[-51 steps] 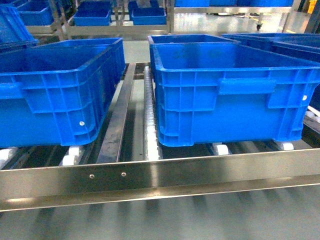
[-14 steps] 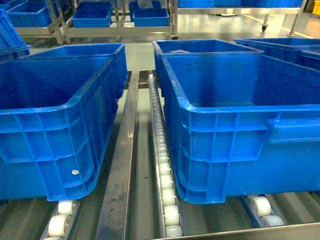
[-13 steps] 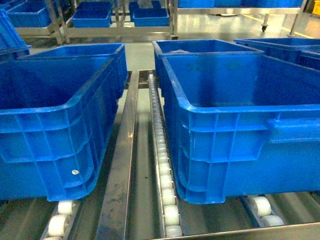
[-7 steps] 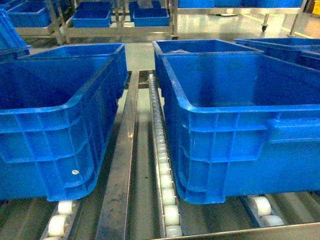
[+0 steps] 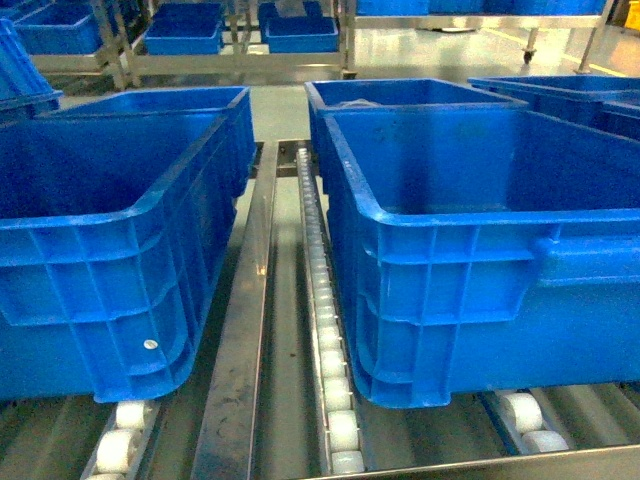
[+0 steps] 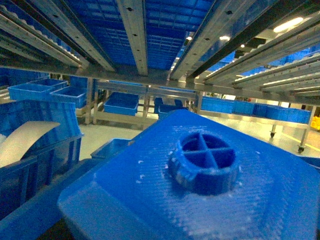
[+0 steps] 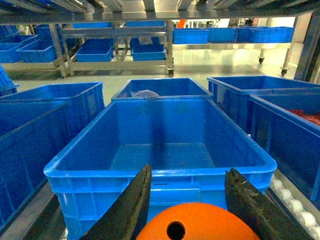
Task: Sort blue parts and orange caps into right shelf containers
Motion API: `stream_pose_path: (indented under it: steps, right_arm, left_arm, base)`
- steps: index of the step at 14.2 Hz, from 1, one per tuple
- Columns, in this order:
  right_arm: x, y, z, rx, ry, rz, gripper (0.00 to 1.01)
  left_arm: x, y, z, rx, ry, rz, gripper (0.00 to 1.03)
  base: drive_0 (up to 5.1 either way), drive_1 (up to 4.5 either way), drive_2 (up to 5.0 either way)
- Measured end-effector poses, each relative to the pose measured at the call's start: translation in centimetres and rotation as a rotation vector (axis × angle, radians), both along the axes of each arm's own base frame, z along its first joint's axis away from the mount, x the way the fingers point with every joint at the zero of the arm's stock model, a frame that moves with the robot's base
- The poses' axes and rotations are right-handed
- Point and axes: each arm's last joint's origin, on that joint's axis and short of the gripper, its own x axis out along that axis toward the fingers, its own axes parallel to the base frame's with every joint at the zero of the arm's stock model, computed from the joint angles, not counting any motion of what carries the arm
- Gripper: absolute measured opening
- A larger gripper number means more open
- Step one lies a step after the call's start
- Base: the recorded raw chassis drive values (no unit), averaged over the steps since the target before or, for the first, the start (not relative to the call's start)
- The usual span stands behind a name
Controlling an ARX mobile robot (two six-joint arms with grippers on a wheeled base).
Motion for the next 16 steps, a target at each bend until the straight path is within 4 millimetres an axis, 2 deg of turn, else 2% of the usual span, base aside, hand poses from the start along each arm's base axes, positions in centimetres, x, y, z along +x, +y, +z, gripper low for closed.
stream_pose_path:
  steps: [16]
  right_arm:
    - [0.00, 0.00, 0.00, 0.000, 0.000, 0.000, 0.40]
  left_arm:
    - [0.00, 0.00, 0.00, 0.000, 0.000, 0.000, 0.59]
  base:
    - [0.0, 0.00, 0.0]
